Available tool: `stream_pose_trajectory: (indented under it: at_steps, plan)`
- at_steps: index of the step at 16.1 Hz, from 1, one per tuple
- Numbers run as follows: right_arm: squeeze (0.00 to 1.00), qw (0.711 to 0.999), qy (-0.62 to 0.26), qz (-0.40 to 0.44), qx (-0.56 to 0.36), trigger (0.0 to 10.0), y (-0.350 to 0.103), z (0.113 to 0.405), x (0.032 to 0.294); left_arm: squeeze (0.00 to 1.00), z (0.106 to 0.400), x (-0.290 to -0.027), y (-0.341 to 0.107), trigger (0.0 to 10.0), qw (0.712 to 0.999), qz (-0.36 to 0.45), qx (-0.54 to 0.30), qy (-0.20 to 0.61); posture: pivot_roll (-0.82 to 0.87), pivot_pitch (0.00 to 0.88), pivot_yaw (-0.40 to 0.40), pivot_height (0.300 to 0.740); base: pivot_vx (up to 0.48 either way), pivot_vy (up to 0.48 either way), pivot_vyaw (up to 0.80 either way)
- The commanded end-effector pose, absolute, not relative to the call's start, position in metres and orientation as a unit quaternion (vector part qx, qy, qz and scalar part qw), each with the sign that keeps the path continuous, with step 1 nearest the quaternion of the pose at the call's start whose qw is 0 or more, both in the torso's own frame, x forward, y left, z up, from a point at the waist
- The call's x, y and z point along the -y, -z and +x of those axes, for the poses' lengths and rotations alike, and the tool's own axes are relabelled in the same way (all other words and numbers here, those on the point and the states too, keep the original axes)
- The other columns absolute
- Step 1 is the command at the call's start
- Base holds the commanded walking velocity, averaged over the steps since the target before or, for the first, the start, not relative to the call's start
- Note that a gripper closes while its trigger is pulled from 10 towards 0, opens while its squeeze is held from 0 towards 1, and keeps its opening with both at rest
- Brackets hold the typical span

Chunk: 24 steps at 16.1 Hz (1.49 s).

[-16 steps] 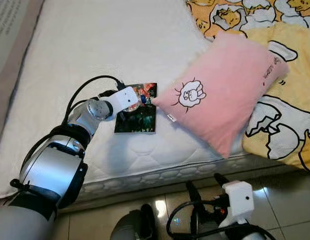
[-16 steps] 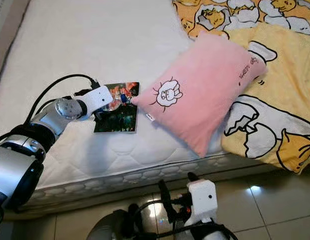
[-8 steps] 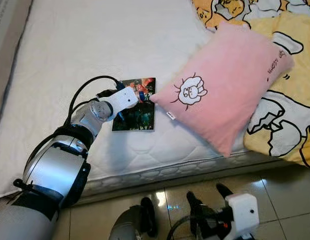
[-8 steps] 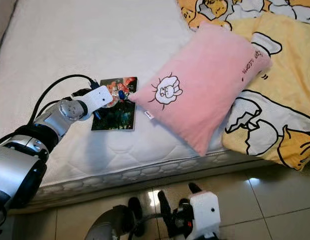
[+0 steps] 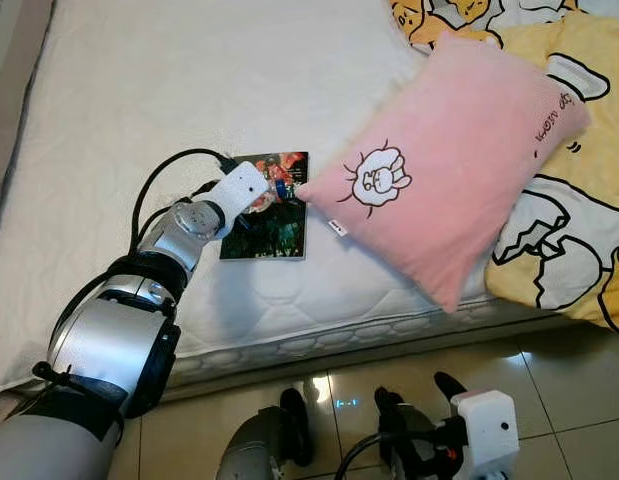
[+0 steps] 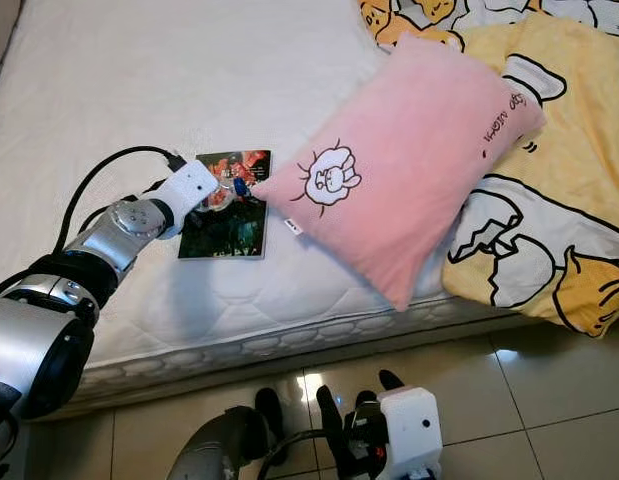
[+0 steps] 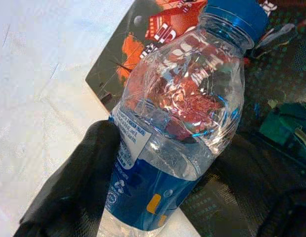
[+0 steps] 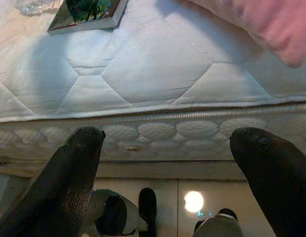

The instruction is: Clean up the room

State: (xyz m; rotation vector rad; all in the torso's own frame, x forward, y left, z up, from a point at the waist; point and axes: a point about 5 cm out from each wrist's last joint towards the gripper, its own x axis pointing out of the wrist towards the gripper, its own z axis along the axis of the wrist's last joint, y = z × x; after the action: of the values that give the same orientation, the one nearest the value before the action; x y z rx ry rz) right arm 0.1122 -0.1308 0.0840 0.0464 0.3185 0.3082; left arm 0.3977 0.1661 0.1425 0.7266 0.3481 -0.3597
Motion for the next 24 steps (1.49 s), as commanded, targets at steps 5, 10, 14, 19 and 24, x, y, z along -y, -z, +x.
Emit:
stream_pose_trajectory:
  at_steps: [5, 10, 14, 19, 24]
  plan:
    - [0.00, 0.973, -0.152, 0.026, -0.171, 10.0, -0.083, 0.109, 0.133, 0.00, 0.378, -0.174, -0.102, 0.0, 0.861, 0.401, -0.226, 0.214, -0.35, 0.331, 0.135, 0.740, 0.000, 0.000, 0.00]
    - [0.00, 0.976, -0.147, 0.026, -0.158, 10.0, -0.080, 0.124, 0.134, 0.00, 0.372, -0.166, -0.092, 0.0, 0.909, 0.253, -0.241, 0.229, -0.33, 0.285, 0.144, 0.740, 0.000, 0.000, 0.00]
    - [0.00, 0.978, -0.150, 0.026, -0.143, 10.0, -0.076, 0.146, 0.136, 0.00, 0.370, -0.172, -0.090, 0.0, 0.944, 0.132, -0.233, 0.192, -0.28, 0.220, 0.138, 0.740, 0.000, 0.000, 0.00]
    - [0.00, 0.986, -0.128, 0.044, -0.098, 10.0, -0.076, 0.211, 0.142, 0.00, 0.380, -0.207, -0.123, 0.0, 0.984, -0.020, -0.126, 0.121, -0.18, 0.048, 0.127, 0.740, 0.000, 0.000, 0.00]
    - [0.00, 0.992, -0.105, 0.053, -0.052, 10.0, -0.088, 0.267, 0.154, 0.00, 0.364, -0.234, -0.147, 10.0, 0.997, -0.031, 0.022, 0.067, -0.05, 0.000, 0.082, 0.740, 0.000, 0.000, 0.00]
